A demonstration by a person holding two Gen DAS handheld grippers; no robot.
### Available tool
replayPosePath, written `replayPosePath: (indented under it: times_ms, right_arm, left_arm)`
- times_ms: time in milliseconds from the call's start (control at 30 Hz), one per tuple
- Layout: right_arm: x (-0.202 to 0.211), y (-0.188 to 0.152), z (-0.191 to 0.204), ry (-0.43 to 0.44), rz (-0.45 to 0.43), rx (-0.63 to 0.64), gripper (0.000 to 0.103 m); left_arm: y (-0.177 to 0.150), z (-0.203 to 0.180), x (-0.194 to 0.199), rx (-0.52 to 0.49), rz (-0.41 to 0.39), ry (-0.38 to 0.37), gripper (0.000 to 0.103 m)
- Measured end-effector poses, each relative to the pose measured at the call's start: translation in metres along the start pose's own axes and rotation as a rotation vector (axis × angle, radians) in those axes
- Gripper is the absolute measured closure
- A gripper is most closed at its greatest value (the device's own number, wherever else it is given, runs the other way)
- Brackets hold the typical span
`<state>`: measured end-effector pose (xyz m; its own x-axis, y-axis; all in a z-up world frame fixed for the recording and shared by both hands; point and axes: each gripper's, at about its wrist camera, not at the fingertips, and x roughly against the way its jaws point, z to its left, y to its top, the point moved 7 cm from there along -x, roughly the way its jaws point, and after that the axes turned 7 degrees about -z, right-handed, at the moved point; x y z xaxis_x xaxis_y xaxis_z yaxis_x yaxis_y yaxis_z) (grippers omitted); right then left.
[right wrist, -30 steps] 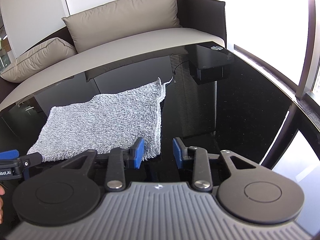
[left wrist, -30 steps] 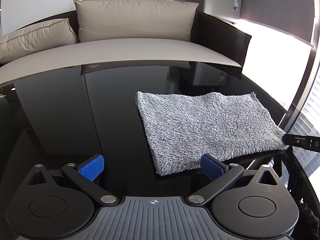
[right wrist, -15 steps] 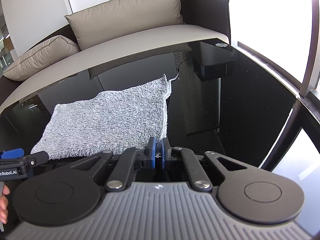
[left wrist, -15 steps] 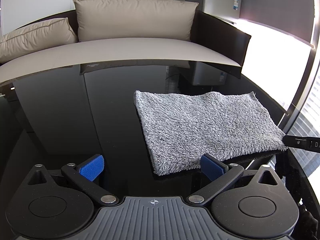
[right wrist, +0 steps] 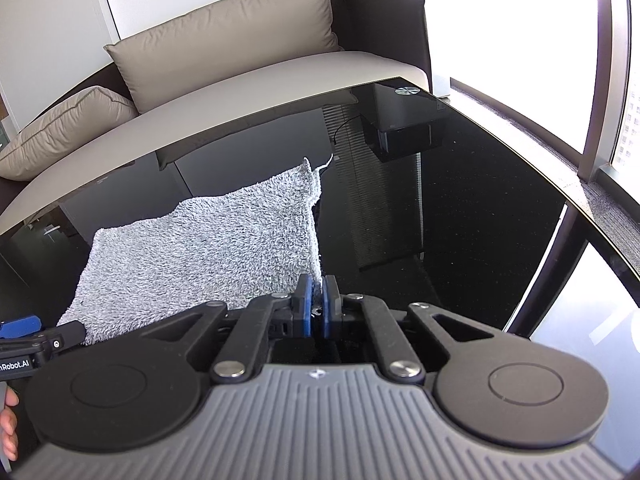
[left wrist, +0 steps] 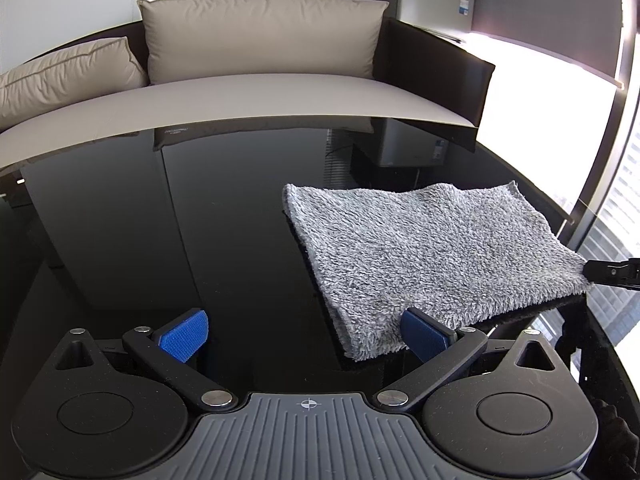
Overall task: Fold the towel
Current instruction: 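Close the right gripper on the edge of the folded towel, then lift the gripped towel edge with the right gripper and fold it over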
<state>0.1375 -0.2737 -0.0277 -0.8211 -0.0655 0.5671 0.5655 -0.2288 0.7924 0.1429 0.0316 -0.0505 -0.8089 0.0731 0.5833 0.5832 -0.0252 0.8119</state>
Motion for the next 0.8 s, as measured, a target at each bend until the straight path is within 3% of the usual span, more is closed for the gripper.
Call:
replayPosePath:
  times_ms: [367,800]
  right_arm:
    - [0.001,-0.002,-0.014,-0.032,0.006,-0.096,0.097]
    - [0.013,0.000,-0.020,-0.041,0.028,-0.215,0.072]
  left_arm:
    - [0.005,0.008,0.001,0.001,-0.013,0.001,0.001]
    - [0.006,0.013,0.001,0.006,-0.012,0.000,0.001]
